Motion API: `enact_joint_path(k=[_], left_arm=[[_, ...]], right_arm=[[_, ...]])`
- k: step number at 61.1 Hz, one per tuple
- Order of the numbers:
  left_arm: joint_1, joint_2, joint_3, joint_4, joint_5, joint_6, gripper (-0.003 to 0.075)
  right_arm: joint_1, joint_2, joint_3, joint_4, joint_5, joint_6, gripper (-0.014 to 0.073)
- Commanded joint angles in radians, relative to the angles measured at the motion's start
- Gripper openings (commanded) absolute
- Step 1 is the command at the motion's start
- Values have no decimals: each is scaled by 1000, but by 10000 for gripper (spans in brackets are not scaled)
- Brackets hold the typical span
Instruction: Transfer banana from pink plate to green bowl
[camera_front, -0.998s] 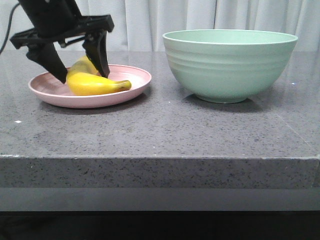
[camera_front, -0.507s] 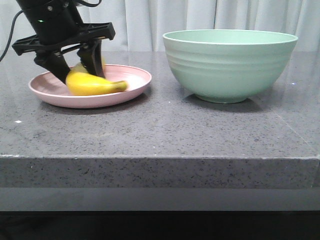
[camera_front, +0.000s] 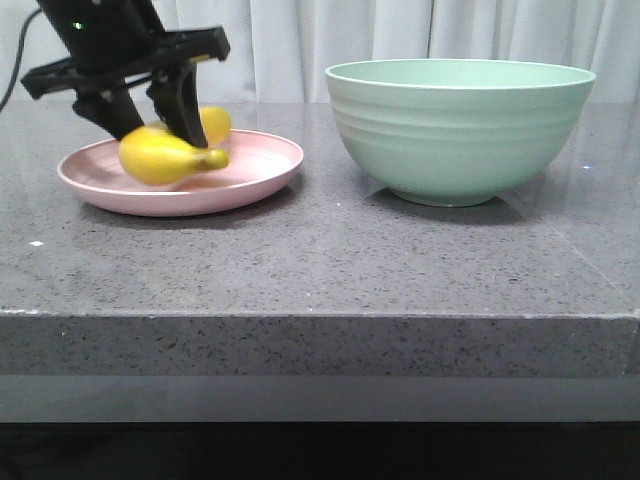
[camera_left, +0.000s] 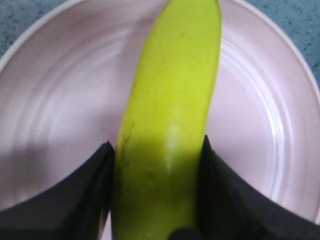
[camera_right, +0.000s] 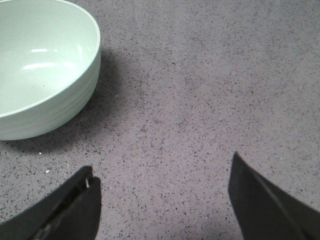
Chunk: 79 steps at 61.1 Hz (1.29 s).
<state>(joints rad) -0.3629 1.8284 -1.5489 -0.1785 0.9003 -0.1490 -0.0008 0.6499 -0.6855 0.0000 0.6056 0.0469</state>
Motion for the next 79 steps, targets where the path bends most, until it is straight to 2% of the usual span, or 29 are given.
enact_joint_path(k=[1, 23, 33, 49, 56, 70, 79], left_arm=[[-8, -95, -55, -25, -25, -7, 207], [-12, -259, -71, -25, -8, 49, 207], [-29, -357, -5, -25, -82, 55, 207], [-38, -440, 68, -40, -89, 102, 207], [-75, -482, 99, -44, -103, 149, 207], [-212, -544, 146, -44, -132, 265, 207], [-286, -565, 150, -44, -139, 292, 207]], right_arm=[[-7, 5, -33, 0, -67, -10, 549], [-7, 5, -33, 0, -67, -10, 549], [-7, 5, -33, 0, -67, -10, 549], [-7, 5, -33, 0, -67, -10, 549], [-7, 5, -33, 0, -67, -10, 549], [-7, 5, -33, 0, -67, -10, 549], [-7, 5, -33, 0, -67, -10, 549]])
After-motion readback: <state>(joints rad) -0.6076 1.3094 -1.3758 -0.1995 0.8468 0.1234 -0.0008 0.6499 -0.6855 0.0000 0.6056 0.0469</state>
